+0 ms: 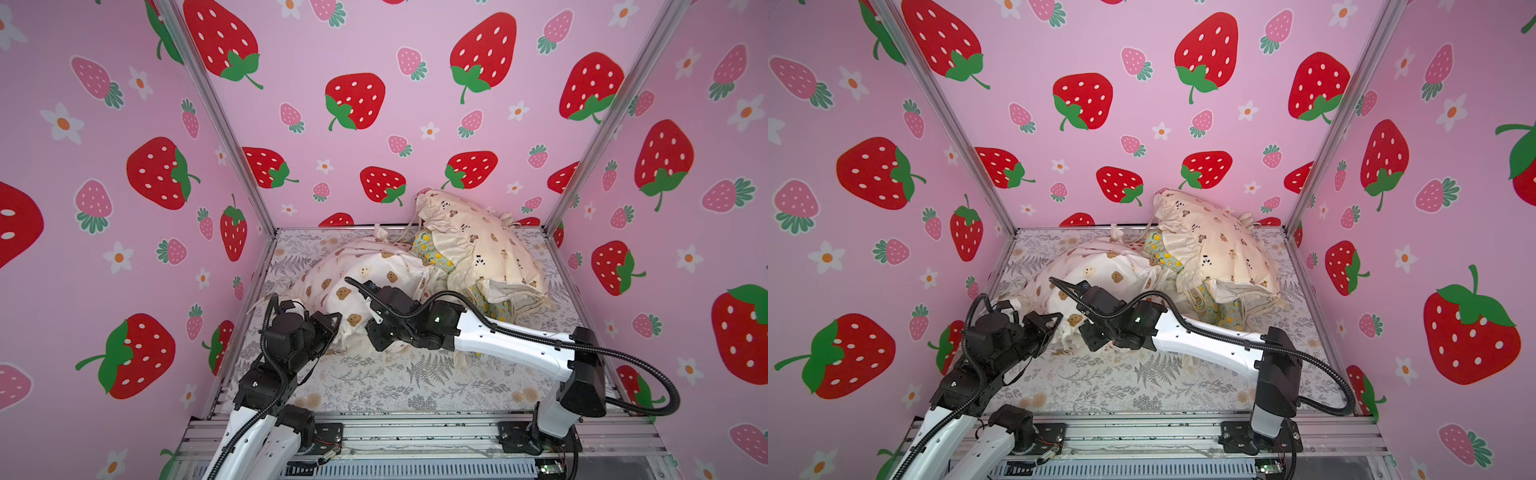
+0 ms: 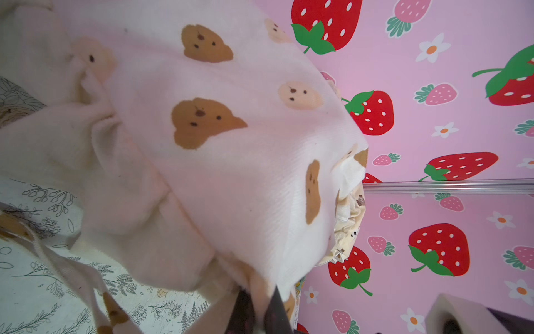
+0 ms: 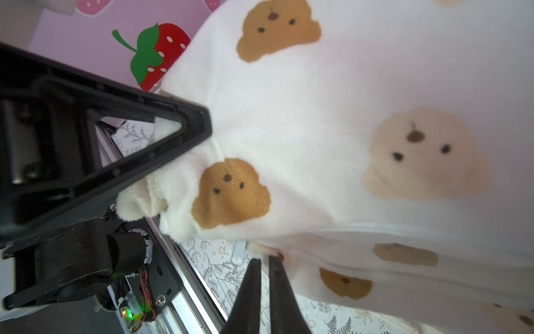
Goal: Zip up pillowcases
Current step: Zip the zipper on the pillowcase.
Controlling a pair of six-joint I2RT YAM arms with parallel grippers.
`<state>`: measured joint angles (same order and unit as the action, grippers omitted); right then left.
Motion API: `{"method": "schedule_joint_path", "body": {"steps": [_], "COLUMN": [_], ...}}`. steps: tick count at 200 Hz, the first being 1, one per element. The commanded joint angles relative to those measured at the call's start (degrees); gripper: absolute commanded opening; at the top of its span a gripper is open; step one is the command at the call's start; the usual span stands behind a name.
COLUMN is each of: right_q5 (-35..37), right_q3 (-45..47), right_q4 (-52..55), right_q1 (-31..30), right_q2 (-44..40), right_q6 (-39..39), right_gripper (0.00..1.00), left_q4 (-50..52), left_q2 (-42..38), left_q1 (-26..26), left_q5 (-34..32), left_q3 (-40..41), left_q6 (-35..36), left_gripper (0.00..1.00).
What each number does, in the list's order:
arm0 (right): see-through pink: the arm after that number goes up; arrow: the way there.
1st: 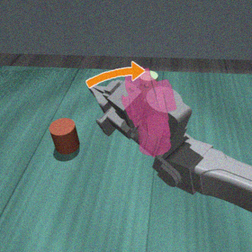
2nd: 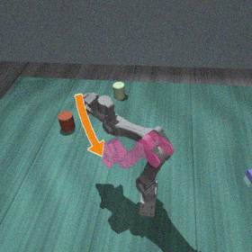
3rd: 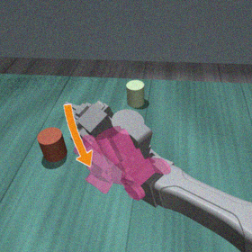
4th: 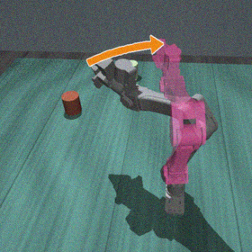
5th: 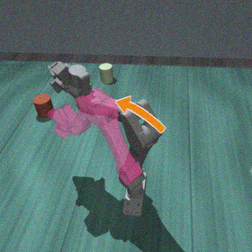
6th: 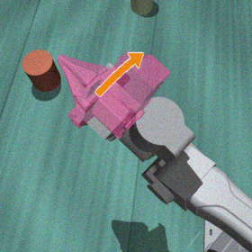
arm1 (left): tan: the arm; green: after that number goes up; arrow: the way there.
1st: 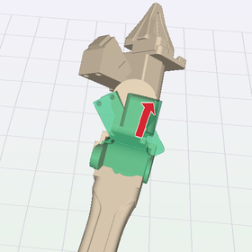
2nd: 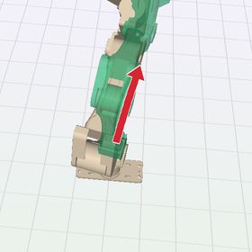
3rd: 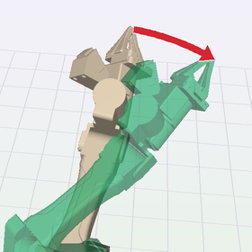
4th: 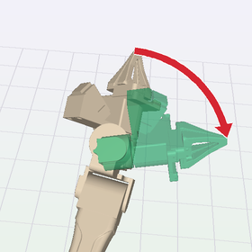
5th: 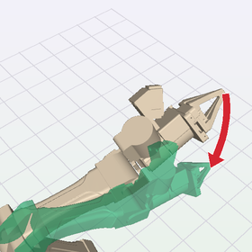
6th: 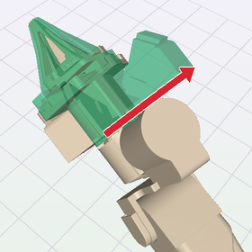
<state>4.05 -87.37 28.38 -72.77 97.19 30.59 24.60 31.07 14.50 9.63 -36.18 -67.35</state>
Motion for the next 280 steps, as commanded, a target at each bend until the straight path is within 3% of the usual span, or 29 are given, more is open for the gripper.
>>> {"method": "schedule_joint_path", "body": {"steps": [1,30,89,169,280], "right_q5": [-6.3,-10.8,-11.5,-10.4,-10.9], "right_q3": [4.4,8.0,10.5,12.2,10.8], "right_q4": [-5.8,-13.2,-18.0,-18.1,-20.3], "right_q1": [1.2,1.3,1.4,2.0,3.2], "right_q2": [-3.9,-5.2,-4.1,-4.2,-3.9], "right_q6": [8.0,14.1,20.3,23.2,21.5], "right_gripper": [0.2,0.28,0.29,0.31,0.22], "left_q4": [-0.4,-0.7,-1.4,-2.3,-1.7], "left_q2": [-0.4,-0.3,-0.6,-0.7,-0.6], "left_q1": [-0.2,-0.2,-0.2,-0.2,-0.2], "left_q5": [0.3,0.5,1.8,2.2,2.1], "left_q3": [-2.8,-2.4,-1.7,-1.2,-0.9], "left_q6": [-0.6,-1.0,-2.5,-3.2,-3.0], "left_gripper": [0.0,0.0,0.0,0.0,0.0]}}
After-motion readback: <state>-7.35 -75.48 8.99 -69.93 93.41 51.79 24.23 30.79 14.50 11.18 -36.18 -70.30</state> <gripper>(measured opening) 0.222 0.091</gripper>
